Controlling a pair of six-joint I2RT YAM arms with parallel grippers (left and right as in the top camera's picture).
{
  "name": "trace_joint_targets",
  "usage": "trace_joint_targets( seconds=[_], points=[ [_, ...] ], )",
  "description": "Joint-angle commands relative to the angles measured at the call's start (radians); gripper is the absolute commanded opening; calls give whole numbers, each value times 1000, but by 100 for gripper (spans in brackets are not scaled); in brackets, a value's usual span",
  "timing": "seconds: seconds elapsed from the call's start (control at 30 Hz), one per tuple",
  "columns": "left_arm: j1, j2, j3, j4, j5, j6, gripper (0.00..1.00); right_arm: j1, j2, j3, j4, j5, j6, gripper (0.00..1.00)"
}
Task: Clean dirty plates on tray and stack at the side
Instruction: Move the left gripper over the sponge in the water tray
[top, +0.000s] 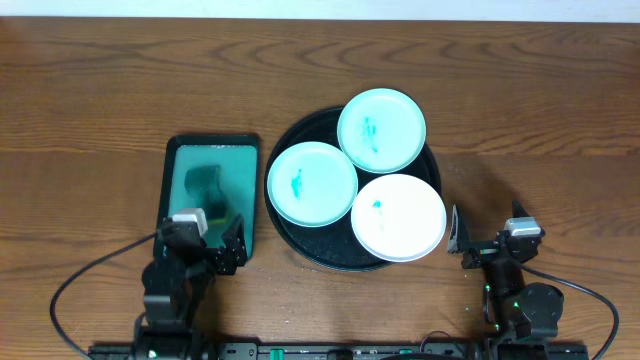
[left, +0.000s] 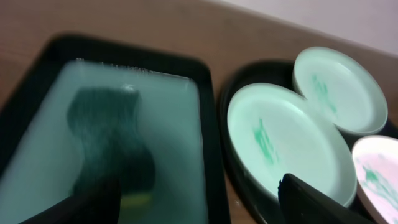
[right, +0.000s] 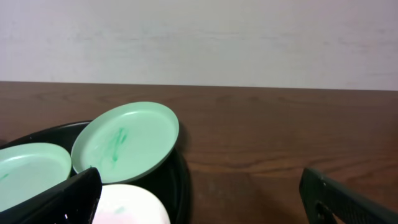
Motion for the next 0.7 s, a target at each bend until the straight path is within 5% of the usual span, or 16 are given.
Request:
trace_joint_targets(
  seconds=[0.0, 0.43, 0.67],
  points=[
    [-4, 145, 186, -47, 24, -31, 81, -3, -6, -2, -3, -8, -11, 99],
    [-4, 767, 940, -695, 24, -31, 81, -3, -6, -2, -3, -8, -11, 99],
    [-4, 939, 1030, -896, 52, -32, 81, -3, -6, -2, 1, -13, -11, 99]
  ],
)
